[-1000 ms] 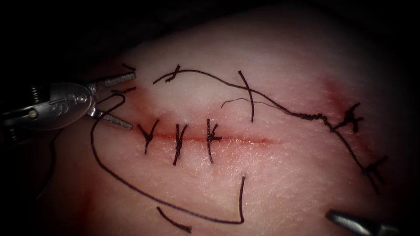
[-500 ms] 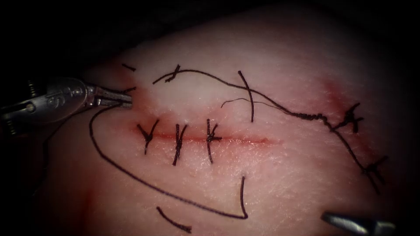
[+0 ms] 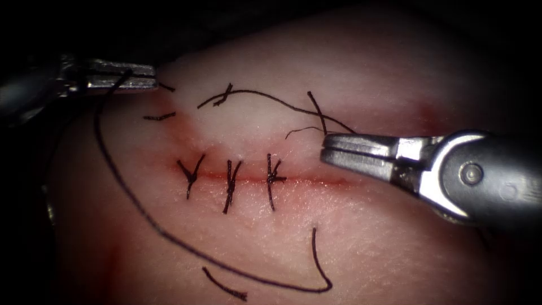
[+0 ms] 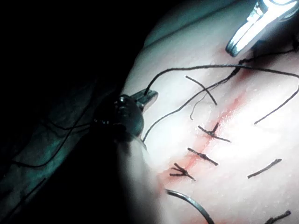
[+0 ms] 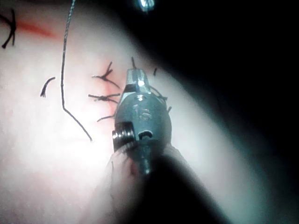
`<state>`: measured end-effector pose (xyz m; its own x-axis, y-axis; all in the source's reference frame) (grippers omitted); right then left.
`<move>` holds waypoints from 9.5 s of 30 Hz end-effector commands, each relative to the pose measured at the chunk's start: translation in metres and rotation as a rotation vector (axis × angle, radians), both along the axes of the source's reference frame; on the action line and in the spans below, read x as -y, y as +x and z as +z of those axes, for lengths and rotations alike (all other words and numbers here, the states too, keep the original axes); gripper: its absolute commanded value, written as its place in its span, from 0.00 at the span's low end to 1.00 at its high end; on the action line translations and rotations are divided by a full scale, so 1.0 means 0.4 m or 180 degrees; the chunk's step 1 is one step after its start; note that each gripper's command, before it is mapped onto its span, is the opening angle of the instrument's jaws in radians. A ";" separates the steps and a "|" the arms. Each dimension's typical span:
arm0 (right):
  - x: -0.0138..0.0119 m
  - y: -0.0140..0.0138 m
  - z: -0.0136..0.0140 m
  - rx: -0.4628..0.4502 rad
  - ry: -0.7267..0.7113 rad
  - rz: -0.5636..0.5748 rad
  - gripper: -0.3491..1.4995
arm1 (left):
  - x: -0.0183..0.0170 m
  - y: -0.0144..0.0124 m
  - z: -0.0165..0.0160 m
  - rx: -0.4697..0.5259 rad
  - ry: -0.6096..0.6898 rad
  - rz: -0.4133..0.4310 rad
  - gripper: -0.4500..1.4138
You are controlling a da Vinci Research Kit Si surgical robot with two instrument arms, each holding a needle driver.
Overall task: Wound Closure
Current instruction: Wrap suture counter-clockwise two times around right grasper, then pick up end of suture with right hand, then pull tail through loops and downward with right end-effector and pull updward with left grasper to tighten knot, then wrap thread one time, clockwise, around right needle holder
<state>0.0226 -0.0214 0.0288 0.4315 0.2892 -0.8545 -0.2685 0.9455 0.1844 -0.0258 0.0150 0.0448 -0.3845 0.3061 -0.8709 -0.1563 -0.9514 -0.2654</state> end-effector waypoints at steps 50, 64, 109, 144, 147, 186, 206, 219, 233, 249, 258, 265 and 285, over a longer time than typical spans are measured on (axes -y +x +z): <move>-0.0042 0.0132 0.0187 0.0354 0.0993 0.1039 0.81 | 0.0210 -0.0141 -0.0043 -0.0399 -0.0443 -0.0131 0.00; 0.0038 0.0118 0.0217 0.0209 0.1290 -0.0040 0.02 | 0.0057 -0.0123 -0.0042 -0.0775 -0.0764 -0.0088 0.00; 0.0002 -0.0090 0.0209 -0.0423 0.0805 0.3154 0.59 | 0.0274 -0.0315 0.0184 -0.0310 -0.0521 0.0543 0.00; -0.0015 0.0019 0.0340 0.0427 0.0709 0.2743 0.35 | 0.0209 -0.0338 0.0216 -0.0244 -0.0459 0.0510 0.00; -0.0010 0.0016 0.0325 0.0435 0.0750 0.2654 0.00 | 0.0209 -0.0334 0.0215 -0.0246 -0.0442 0.0504 0.00; 0.0279 -0.0010 0.0232 0.0395 0.0281 0.2509 0.00 | -0.0333 -0.0321 0.0368 -0.0571 -0.0009 -0.0006 0.00; 0.0439 0.0027 0.0121 0.0337 0.0225 0.2435 0.00 | -0.0427 -0.0308 0.0489 -0.0693 -0.0109 -0.0037 0.00; 0.0483 0.0054 0.0103 0.0299 0.0206 0.2368 0.00 | -0.0517 -0.0347 0.0516 -0.0676 -0.0209 -0.0452 0.00; 0.0561 0.0062 0.0132 0.0377 0.0334 0.2361 0.00 | -0.0608 -0.0420 0.0676 -0.0759 -0.0383 -0.0640 0.00; 0.0645 0.0093 0.0128 0.0207 0.0436 0.2297 0.13 | -0.0524 -0.0331 0.0775 -0.0769 -0.0286 -0.0438 0.00; 0.0532 0.0023 0.0076 -0.0133 0.0424 0.2344 0.88 | -0.0358 -0.0247 0.0560 -0.0833 -0.0062 -0.0068 0.00; 0.0456 -0.0042 0.0021 -0.0276 0.0574 0.2166 0.94 | -0.0207 -0.0162 0.0312 -0.0797 0.0010 0.0181 0.00; 0.0166 0.0018 0.0141 -0.0320 0.0770 0.1953 0.00 | 0.0094 -0.0154 0.0021 -0.0858 -0.0105 0.0347 0.00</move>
